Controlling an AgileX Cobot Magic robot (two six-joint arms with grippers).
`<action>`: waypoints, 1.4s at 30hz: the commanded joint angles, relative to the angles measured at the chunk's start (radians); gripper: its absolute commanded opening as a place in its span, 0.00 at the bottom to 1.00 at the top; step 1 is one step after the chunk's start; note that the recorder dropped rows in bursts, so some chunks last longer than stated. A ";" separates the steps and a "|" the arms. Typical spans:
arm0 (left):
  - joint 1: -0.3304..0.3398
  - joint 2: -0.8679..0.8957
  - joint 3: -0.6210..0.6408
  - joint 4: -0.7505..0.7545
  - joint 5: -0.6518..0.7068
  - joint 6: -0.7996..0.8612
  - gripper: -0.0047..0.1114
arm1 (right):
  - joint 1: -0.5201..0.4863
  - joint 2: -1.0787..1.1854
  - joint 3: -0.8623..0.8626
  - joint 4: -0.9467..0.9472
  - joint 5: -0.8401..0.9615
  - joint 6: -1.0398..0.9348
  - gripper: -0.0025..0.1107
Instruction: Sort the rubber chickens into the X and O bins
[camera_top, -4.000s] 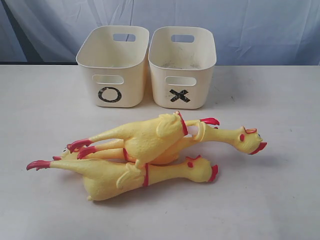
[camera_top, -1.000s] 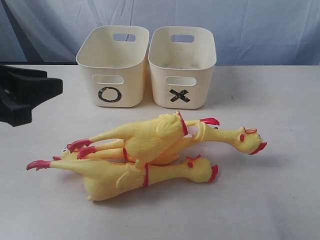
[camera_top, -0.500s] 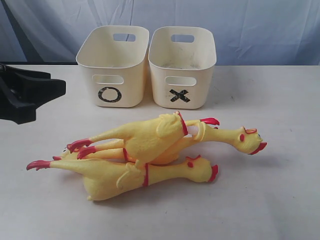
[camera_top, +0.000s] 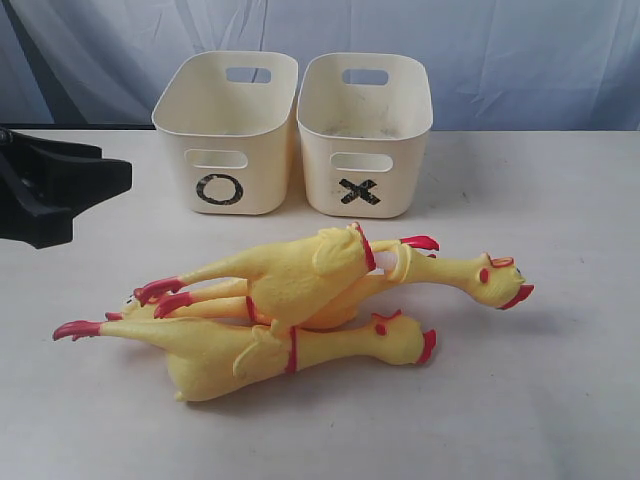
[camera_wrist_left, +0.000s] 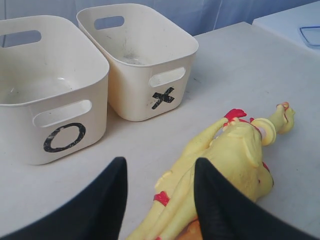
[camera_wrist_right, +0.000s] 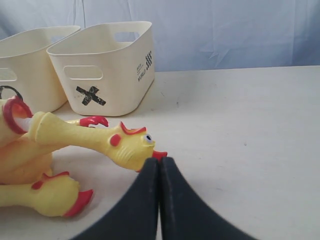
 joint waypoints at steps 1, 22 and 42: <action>0.002 0.002 -0.006 -0.003 0.005 0.002 0.40 | 0.004 -0.005 0.004 0.002 -0.010 -0.003 0.01; 0.002 0.002 -0.006 -0.003 0.005 0.002 0.40 | 0.004 -0.005 0.004 0.255 -0.230 0.027 0.01; 0.002 0.002 -0.006 -0.003 0.025 0.002 0.40 | 0.004 -0.005 -0.086 0.427 -0.245 0.018 0.01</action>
